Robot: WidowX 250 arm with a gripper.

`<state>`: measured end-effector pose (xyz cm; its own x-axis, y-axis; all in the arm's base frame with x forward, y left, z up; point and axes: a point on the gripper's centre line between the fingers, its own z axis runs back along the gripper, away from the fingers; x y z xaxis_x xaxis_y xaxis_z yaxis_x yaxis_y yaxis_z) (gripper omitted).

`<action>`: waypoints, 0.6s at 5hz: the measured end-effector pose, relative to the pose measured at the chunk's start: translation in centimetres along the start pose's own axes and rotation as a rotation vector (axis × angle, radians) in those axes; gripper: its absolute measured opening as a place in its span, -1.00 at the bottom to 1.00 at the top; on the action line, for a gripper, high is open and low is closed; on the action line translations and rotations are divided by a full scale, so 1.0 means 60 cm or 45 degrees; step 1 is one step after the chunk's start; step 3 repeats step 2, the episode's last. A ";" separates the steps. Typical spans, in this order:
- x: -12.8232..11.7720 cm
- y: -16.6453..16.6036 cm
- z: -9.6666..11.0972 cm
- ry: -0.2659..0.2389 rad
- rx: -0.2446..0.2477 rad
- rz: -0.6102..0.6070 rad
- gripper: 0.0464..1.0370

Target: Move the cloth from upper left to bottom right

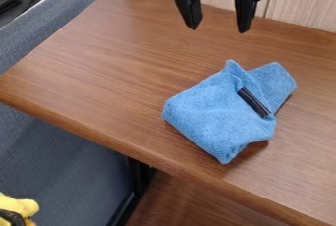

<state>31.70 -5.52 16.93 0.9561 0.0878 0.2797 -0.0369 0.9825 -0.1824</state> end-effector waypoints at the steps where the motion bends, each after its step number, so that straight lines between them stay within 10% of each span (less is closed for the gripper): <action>1: -0.001 0.000 0.000 0.002 0.001 -0.005 0.92; 3: 0.000 0.000 0.001 0.000 0.000 -0.002 0.92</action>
